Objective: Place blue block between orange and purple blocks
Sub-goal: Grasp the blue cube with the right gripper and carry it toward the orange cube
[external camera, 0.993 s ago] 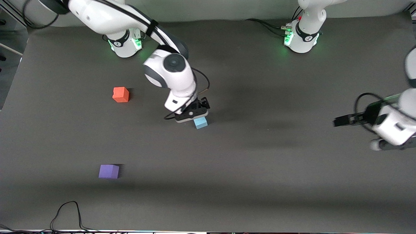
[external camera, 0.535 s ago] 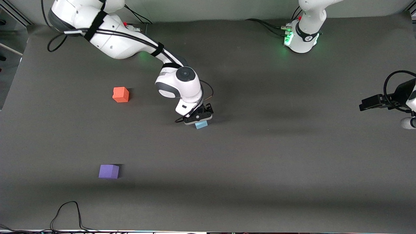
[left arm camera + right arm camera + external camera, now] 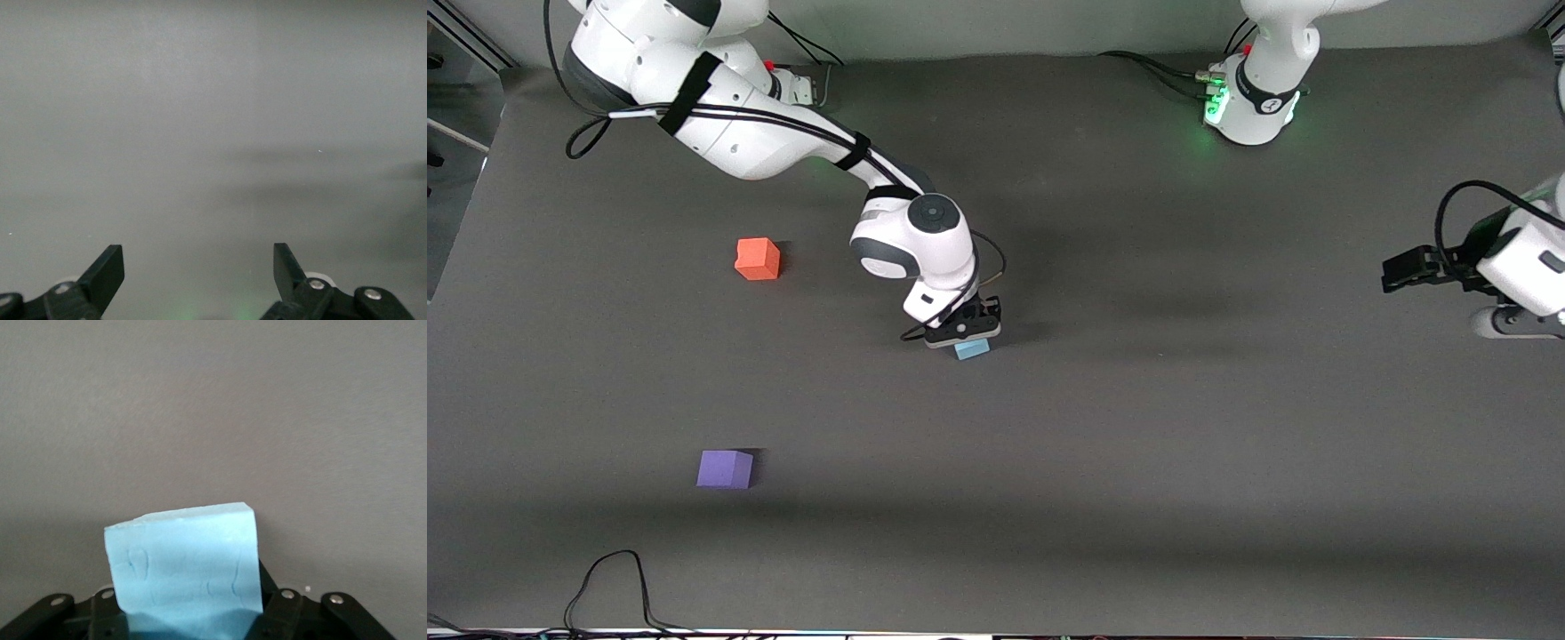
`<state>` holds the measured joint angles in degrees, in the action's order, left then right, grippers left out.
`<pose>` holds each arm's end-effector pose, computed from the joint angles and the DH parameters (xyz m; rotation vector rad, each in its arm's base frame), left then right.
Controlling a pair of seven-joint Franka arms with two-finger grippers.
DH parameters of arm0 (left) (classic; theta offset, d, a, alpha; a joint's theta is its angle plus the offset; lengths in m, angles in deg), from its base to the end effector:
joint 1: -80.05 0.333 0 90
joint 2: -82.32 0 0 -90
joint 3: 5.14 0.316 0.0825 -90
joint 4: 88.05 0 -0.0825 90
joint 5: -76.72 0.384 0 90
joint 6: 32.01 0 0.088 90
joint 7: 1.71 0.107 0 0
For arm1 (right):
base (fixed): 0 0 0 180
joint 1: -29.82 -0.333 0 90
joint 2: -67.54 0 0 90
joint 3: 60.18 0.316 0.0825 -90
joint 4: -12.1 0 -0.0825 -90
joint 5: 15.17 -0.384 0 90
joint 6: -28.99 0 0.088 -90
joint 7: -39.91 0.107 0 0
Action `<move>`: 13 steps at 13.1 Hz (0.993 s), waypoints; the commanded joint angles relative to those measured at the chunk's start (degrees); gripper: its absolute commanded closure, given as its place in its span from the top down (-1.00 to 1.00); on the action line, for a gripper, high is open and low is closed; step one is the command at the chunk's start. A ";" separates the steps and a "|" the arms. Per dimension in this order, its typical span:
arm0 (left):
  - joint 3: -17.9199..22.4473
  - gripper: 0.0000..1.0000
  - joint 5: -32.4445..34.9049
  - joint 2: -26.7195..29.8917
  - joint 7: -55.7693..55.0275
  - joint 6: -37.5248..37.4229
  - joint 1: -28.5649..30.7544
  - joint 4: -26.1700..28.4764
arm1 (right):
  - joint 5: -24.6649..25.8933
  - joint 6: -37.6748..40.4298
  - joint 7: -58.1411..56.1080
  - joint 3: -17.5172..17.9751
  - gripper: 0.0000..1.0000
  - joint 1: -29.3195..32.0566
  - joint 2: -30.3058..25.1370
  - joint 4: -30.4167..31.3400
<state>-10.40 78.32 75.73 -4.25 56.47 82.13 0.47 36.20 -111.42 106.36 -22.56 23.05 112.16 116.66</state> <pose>0.5824 -0.0265 0.5692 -3.1134 0.0187 0.1780 0.4816 0.4313 0.1822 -3.1136 -0.2265 -0.2732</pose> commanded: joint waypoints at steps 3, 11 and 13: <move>6.83 1.00 0.41 2.73 2.36 0.20 -7.18 2.54 | -26.50 9.34 -21.62 -0.77 -0.58 6.32 -15.84 1.87; 7.19 1.00 0.06 6.16 3.78 1.51 -7.00 6.76 | -54.00 5.10 -66.42 -33.12 -0.35 5.88 -31.71 18.46; 6.58 1.00 -0.20 5.98 3.77 1.60 -6.13 6.67 | -54.00 -5.53 -67.85 -34.02 -0.35 5.88 -28.65 24.09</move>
<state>-3.95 78.23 80.08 -1.38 56.58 75.99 4.99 -16.39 -108.57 40.33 -56.16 29.87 81.93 135.12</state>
